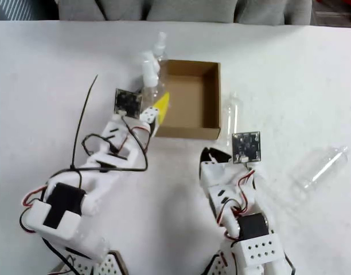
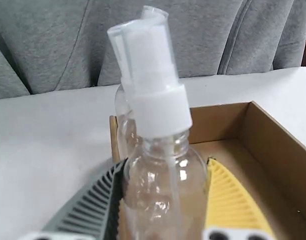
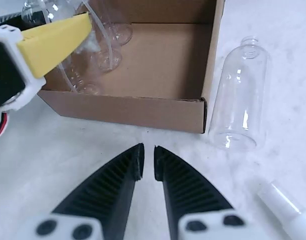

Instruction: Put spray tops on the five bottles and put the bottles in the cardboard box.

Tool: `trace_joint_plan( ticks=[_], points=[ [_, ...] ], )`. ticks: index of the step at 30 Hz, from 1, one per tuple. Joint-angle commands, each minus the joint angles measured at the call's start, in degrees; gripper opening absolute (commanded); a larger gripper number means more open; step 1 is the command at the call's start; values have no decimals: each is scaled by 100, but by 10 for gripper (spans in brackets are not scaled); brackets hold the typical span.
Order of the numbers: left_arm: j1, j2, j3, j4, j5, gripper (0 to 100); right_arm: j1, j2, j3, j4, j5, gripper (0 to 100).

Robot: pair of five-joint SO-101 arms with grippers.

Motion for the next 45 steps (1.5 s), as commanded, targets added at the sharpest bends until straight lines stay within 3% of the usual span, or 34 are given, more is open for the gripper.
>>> trace_joint_plan(
  ticks=[1, 7, 29, 34, 45],
  points=[
    [-4, -31, 88, -167, 35, 130, 48, -57, -53, -127, 9, 21],
    [-31, -40, 264, -149, 35, 283, 48, -57, -53, -127, 9, 21],
    [-66, -110, 378, -176, 26, 290, 48, -57, -53, -136, 18, 21],
    [-13, -910, 905, -123, -457, 286, 48, -57, -53, -136, 18, 21],
    [-48, -3398, 1442, 1890, -492, 286, 57, -57, -53, -136, 18, 21]
  ],
)
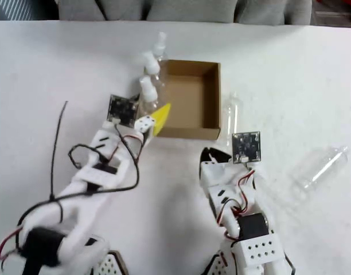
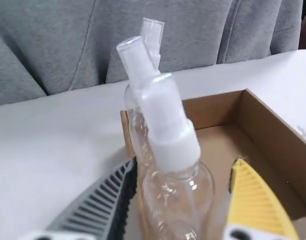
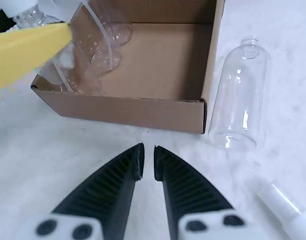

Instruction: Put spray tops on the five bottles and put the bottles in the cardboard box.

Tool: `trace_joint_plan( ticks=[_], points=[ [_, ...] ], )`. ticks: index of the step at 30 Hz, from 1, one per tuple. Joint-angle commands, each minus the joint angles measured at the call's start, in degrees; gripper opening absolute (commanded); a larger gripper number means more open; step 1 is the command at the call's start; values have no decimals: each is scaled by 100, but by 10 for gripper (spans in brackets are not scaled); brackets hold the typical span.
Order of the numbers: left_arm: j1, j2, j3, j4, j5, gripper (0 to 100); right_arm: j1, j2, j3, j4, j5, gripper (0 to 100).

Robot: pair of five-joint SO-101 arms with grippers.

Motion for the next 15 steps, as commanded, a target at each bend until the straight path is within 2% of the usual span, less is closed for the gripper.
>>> trace_joint_plan(
  ticks=[1, 4, 7, 11, 15],
  points=[
    [57, -1086, 334, 281, -79, 286, 57, -57, -53, -136, 18, 21],
    [242, -1974, 844, 352, -79, 286, 57, -57, -53, -136, 18, 21],
    [374, -2897, 1116, 1116, -79, 286, 57, -57, -53, -136, 18, 21],
    [321, -4268, 985, 2998, -79, 286, 57, -57, -53, -136, 18, 21],
    [338, -5692, 448, 5380, -35, 286, 66, -57, -53, -136, 18, 21]
  ],
)
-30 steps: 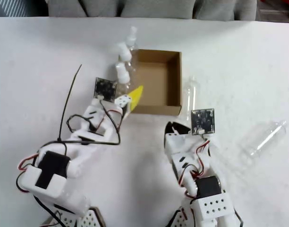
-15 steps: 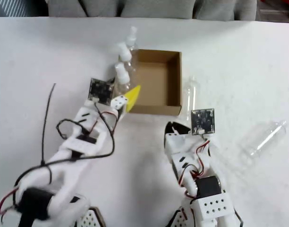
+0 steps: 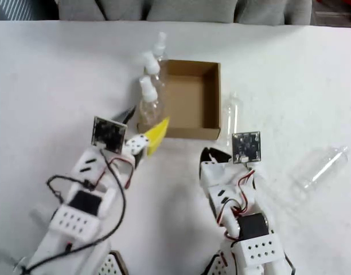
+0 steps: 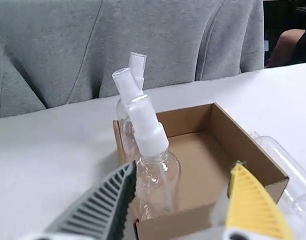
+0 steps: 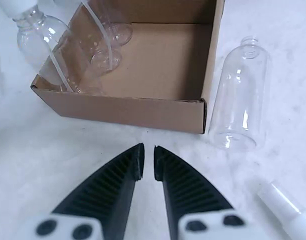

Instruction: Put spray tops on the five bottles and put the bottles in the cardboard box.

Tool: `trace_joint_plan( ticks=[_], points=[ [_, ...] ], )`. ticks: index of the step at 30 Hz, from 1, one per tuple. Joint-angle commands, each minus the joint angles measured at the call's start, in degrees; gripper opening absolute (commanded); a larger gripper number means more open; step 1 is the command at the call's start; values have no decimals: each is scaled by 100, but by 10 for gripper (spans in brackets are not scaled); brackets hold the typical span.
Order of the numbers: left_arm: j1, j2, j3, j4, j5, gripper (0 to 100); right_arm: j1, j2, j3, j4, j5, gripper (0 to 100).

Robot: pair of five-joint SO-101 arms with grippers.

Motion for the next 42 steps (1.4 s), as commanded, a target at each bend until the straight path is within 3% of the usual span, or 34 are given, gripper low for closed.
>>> trace_joint_plan(
  ticks=[1, 4, 8, 11, 18, 23, 29, 37, 42],
  points=[
    [75, -1393, -791, 2409, -35, 281, 66, -57, -53, -136, 18, 21],
    [57, -2141, -1327, 3622, -26, 205, 110, -57, -53, -136, 18, 21],
    [48, -2642, -1723, 4053, -26, 11, 382, -57, -97, -136, 18, 21],
    [-224, -2818, -1776, 4281, 44, 55, 374, -57, -97, -136, 18, 21],
    [-2589, -2818, -1996, 4316, 466, 23, 259, -57, -97, -136, 18, 21],
    [-4127, -2712, -2110, 4237, 492, 23, -558, -57, -105, -365, 18, 21],
    [-5033, -1349, -2356, 3666, 475, 23, -1903, -13, -97, -1314, 18, 21],
    [-5622, 1543, -4185, 3675, 484, 23, -4154, 4, -97, -2299, 9, 21],
    [-5657, 3125, -5160, 3675, 484, 23, -4602, 4, 0, -2211, 0, 19]
  ],
)
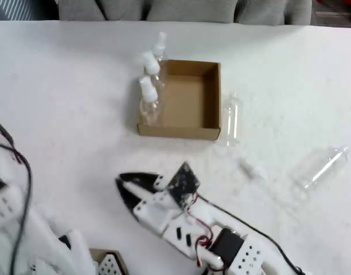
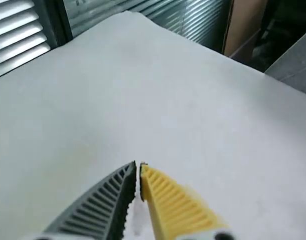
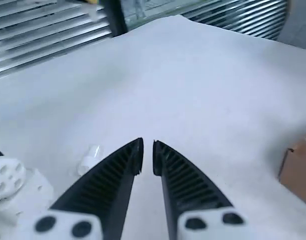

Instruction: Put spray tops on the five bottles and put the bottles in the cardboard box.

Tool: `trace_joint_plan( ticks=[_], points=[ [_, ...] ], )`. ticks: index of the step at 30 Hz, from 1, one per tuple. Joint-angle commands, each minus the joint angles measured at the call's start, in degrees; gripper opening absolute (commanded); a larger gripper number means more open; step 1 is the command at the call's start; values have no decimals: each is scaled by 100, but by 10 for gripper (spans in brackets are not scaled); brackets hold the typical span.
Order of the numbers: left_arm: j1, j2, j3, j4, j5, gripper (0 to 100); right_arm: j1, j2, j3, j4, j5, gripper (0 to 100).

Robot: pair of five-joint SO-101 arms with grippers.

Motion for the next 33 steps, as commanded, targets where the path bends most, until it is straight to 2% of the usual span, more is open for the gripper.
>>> trace_joint_plan(
  ticks=[1, 4, 6, 8, 11, 14, 19, 24, 27, 33],
  points=[
    [-40, 1024, -782, -167, 62, 23, 13, -13, -18, 84, 0, 19],
    [189, 1393, -826, -70, 62, 23, 892, -66, -123, 690, 9, 21],
    [391, 1420, -818, 360, 70, 23, 1490, -22, -387, 1253, 18, 21],
    [646, 1420, -862, 782, 70, 23, 1622, -13, -615, 1701, 316, 21],
    [857, 1446, -976, 985, 70, 23, 998, -4, -607, 1815, 624, 21],
    [690, 1508, -1169, 976, 70, 23, 119, 31, -440, 1508, 615, 21],
    [259, 2343, -2022, 1020, 70, 23, -215, 945, -360, 303, 607, 21],
    [-136, 3574, -3446, 1486, 70, 23, -725, 2853, -835, -1130, 545, 21],
    [-295, 4207, -4308, 1785, 70, 23, -1042, 4277, -1521, -1754, 97, 22],
    [-593, 4971, -5512, 2233, 70, 23, -1622, 7099, -3446, -2018, -176, 22]
  ],
)
